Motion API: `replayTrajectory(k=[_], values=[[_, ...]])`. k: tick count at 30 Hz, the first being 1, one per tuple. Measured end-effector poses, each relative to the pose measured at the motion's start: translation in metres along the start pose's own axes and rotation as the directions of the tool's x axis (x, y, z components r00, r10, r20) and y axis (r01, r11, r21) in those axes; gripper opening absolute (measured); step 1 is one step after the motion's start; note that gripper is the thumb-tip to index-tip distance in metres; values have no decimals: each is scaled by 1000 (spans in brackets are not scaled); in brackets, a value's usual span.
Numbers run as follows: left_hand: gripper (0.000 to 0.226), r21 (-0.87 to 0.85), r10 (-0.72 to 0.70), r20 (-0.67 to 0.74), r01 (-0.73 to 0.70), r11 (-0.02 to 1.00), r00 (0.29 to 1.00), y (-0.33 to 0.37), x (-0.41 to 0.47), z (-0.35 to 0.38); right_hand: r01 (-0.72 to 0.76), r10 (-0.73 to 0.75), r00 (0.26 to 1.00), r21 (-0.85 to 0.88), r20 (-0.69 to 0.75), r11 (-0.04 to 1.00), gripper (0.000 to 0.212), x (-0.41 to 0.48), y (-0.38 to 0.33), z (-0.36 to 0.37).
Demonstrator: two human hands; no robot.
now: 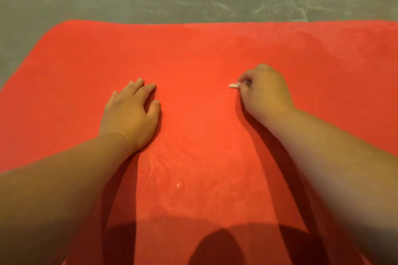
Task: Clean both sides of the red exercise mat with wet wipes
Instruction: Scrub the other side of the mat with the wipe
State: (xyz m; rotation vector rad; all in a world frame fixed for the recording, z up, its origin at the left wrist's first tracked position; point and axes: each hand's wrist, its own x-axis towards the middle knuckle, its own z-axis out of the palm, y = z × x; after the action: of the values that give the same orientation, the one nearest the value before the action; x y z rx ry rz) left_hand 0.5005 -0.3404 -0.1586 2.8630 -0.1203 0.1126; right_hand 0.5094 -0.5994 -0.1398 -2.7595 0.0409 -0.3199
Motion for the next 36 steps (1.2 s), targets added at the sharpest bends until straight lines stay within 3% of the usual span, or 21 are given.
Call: replayTrajectory(k=[1,3,6,9,10,12,14,16,17,19,21,24,26,29,31,32,34,36], values=[[46,-3,-7,-10,7,1000,1000,0,0,0,-136,137,990,25,-37,990,21,10,6,0],[48,-1,-10,-7,10,1000,1000,0,0,0,-155,156,988,39,-19,987,22,8,-13,10],[53,22,-24,41,23,999,999,4,0,-1,143,-151,987,143,47,979,19,-39,-72,28],[53,30,-20,47,19,999,999,4,1,-2,462,-500,855,235,136,855,13,-66,-92,22],[53,35,-20,41,19,999,999,4,2,-2,518,-550,822,203,151,831,15,-56,-83,21],[52,37,-24,26,23,999,999,3,1,-1,458,-466,873,83,145,885,18,-24,-55,20],[51,37,-27,10,27,999,1000,2,1,0,210,-208,977,-51,42,976,19,14,-19,15],[51,42,-31,1,31,999,1000,1,2,0,-76,74,997,-82,-27,994,22,36,0,13],[51,43,-35,1,35,998,999,2,2,-1,-132,130,991,-79,-24,988,24,37,-6,16],[52,55,-40,-3,40,998,999,3,2,-2,-61,61,998,-42,8,997,26,22,-39,26],[58,71,-41,-17,42,997,999,5,2,-3,188,-193,979,73,63,979,24,-10,-78,35],[67,78,-45,-35,48,996,998,5,3,-3,503,-538,824,211,176,838,18,-39,-97,28],[65,98,-52,-45,56,994,998,5,3,-3,480,-501,850,151,162,864,19,-16,-71,26],[55,119,-63,-46,68,991,997,6,6,-2,105,-103,994,-39,43,994,22,38,-11,16],[57,138,-82,-53,89,986,995,6,10,-2,-161,160,987,-38,-12,986,23,58,8,12],[58,139,-90,-64,98,985,994,6,12,-4,-193,193,981,-45,-15,980,23,59,1,16],[56,127,-93,-84,103,987,992,9,18,-6,-84,84,996,-36,2,996,24,49,-31,29],[52,128,-84,-104,97,987,991,5,18,-3,154,-157,986,46,61,987,23,24,-72,41]])
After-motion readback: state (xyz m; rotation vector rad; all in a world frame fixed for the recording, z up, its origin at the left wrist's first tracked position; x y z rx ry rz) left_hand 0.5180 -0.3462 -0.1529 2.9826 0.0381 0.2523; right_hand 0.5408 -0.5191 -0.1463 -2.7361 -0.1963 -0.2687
